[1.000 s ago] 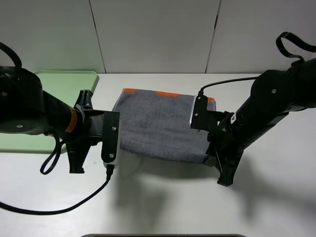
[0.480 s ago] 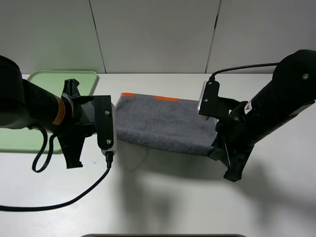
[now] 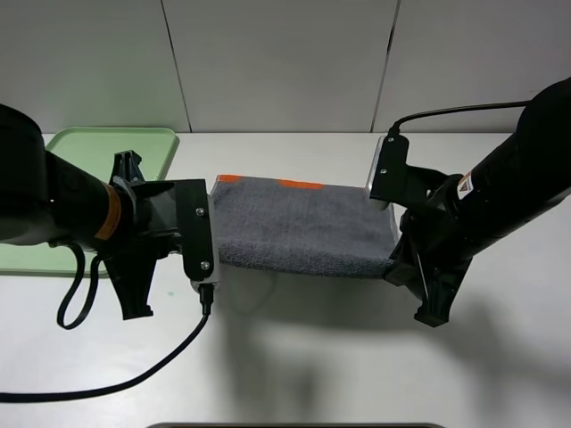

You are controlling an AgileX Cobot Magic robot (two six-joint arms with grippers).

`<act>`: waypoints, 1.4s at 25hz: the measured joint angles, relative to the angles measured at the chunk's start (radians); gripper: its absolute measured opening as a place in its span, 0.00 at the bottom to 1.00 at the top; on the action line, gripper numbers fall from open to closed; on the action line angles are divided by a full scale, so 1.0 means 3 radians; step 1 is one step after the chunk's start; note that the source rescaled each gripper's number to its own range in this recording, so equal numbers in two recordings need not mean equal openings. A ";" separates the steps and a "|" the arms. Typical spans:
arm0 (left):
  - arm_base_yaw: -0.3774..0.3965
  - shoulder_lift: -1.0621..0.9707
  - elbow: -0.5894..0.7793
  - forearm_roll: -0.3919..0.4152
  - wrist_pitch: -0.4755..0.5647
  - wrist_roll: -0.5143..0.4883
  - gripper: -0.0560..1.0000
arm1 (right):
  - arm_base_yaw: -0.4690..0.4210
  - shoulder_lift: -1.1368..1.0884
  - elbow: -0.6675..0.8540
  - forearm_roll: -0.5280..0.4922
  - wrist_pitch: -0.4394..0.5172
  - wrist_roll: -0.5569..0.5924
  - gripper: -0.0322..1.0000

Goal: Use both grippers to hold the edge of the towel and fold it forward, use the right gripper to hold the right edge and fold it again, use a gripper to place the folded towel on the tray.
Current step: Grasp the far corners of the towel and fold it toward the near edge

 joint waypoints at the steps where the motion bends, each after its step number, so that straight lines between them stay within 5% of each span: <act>1: 0.0000 0.0000 -0.0028 -0.0003 0.0044 -0.0037 0.05 | 0.0000 0.0000 0.0000 0.0000 -0.0018 0.0011 0.03; 13: 0.0151 0.0351 -0.0739 -0.0020 0.0627 -0.0133 0.05 | -0.0072 0.0000 -0.0327 -0.0085 0.0028 0.0268 0.03; 35: 0.0645 0.1154 -0.1282 -0.0048 0.0384 0.0097 0.05 | -0.0346 0.0972 -0.1058 -0.0101 -0.0013 0.0168 0.03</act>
